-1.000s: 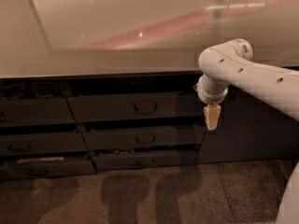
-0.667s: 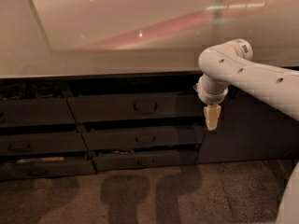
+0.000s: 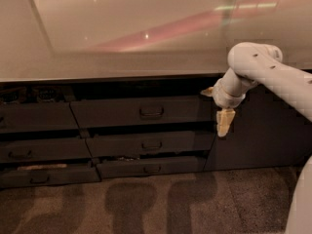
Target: Open top drawer
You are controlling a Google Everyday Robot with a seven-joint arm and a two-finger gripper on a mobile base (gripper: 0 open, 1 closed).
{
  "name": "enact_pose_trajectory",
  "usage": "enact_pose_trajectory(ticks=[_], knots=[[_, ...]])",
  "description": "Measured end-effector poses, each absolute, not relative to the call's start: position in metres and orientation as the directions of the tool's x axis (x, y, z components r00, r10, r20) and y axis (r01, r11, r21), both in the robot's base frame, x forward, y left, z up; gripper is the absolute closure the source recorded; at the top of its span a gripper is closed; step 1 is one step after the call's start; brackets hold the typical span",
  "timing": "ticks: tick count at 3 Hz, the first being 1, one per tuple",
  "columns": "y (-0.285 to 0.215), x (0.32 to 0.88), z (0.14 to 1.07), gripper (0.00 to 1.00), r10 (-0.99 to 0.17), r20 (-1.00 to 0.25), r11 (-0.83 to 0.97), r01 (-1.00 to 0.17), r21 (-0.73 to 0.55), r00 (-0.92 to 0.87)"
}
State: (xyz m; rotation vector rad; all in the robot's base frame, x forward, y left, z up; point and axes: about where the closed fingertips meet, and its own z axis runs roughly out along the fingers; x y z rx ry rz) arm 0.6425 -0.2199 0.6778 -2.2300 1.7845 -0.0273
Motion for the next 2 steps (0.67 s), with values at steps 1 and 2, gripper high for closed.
enact_pose_trajectory(ticks=[1,2], knots=[[-0.2127,0.6483,0.6851,0.0,-0.945,-0.186,-0.217,-0.943,-0.251,0.268],[-0.2127,0.6483,0.6851,0.0,-0.945,-0.186,-0.217,-0.943,-0.251,0.267]])
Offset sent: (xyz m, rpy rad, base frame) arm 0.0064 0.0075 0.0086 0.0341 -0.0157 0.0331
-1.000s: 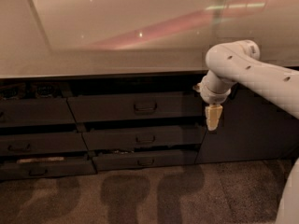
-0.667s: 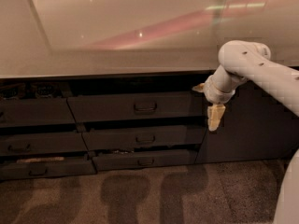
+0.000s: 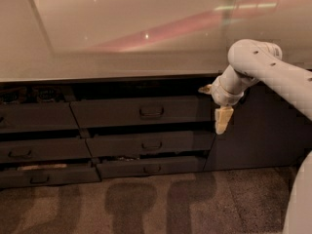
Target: Open top drawer
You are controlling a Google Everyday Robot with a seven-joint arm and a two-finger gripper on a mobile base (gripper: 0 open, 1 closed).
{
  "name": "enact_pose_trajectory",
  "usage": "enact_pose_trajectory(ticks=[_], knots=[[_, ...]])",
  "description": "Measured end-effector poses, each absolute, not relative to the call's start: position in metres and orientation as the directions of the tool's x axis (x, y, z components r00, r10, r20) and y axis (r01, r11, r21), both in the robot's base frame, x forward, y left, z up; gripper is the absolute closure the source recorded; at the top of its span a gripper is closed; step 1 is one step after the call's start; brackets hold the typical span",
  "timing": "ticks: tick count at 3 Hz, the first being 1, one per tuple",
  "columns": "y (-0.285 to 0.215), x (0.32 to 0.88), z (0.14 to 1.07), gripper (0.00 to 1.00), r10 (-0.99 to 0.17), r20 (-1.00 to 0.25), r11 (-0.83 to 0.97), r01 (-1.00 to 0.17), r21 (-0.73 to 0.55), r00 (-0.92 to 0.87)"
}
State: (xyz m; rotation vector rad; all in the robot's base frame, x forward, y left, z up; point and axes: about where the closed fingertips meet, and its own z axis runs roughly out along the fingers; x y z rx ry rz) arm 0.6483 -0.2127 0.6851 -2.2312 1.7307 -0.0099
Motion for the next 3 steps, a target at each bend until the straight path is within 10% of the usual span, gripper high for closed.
enact_pose_trajectory(ticks=[3], knots=[[-0.201,0.674,0.651,0.0,-0.956,-0.144,-0.227,-0.957,-0.183,0.255]])
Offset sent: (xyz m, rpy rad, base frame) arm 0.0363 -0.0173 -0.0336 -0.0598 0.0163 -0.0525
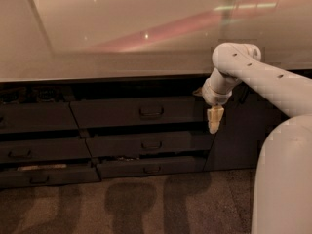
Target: Open top drawer
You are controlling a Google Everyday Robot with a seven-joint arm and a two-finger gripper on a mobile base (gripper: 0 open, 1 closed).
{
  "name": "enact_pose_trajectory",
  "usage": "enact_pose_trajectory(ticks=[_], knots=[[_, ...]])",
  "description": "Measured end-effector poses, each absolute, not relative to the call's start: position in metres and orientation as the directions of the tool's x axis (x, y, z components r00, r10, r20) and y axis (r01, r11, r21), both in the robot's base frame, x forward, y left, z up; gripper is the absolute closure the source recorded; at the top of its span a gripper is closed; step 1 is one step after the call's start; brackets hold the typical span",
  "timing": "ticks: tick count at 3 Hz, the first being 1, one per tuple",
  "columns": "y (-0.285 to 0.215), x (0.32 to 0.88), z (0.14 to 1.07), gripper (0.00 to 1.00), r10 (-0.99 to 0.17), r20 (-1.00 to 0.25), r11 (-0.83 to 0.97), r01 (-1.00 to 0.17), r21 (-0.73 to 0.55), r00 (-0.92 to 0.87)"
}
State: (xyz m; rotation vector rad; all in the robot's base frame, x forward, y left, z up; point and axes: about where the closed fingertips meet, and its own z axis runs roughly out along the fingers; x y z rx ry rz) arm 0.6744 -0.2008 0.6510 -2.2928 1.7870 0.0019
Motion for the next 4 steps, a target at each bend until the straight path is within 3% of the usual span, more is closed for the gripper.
enact_pose_trajectory(ticks=[1,2,4], knots=[[-0.2008,0.6744,0.6509,0.0,-0.956,-0.144,-0.227,-0.957,-0.183,0.255],[-0.2008,0.6744,0.6509,0.19,-0.956,-0.144,-0.227,-0.957,-0.182,0.255],[-0.2007,0.6744,0.6508,0.65,-0.956,-0.144,-0.227,-0.957,-0.182,0.255]])
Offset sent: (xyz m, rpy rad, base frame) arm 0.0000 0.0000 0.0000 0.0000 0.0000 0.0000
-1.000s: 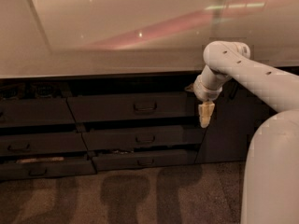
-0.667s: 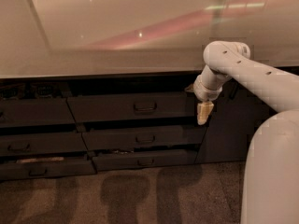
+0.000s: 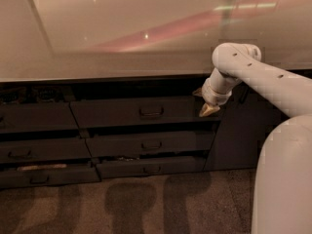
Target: Open top drawer
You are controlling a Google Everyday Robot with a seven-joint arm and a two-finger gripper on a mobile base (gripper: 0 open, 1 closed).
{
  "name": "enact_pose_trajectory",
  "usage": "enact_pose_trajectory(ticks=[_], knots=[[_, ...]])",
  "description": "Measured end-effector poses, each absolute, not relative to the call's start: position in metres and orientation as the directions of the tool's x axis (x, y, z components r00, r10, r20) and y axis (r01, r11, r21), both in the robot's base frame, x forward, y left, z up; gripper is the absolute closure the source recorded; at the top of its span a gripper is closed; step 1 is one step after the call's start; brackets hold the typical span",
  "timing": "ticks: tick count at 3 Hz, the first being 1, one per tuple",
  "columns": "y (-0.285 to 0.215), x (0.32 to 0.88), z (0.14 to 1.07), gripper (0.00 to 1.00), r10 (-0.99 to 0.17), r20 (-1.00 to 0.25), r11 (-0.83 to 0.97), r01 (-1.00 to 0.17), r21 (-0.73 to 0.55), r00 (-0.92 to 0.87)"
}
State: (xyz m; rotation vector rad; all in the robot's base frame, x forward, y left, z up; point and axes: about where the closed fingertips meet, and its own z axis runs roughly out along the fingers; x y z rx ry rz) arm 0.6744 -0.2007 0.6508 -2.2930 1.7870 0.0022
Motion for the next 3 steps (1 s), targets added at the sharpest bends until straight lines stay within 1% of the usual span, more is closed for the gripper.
enact_pose_trajectory(ticks=[1,2,3], knots=[[-0.2007,0.6743,0.6508,0.89,-0.956,-0.144,-0.227,-0.957,-0.182,0.255],[-0.2007,0.6743,0.6506,1.0,-0.956,-0.144,-0.227,-0.957,-0.182,0.255],[-0.2003,0.6738,0.6493,1.0,-0.956,-0.143,-0.228,-0.957,-0.18,0.254]])
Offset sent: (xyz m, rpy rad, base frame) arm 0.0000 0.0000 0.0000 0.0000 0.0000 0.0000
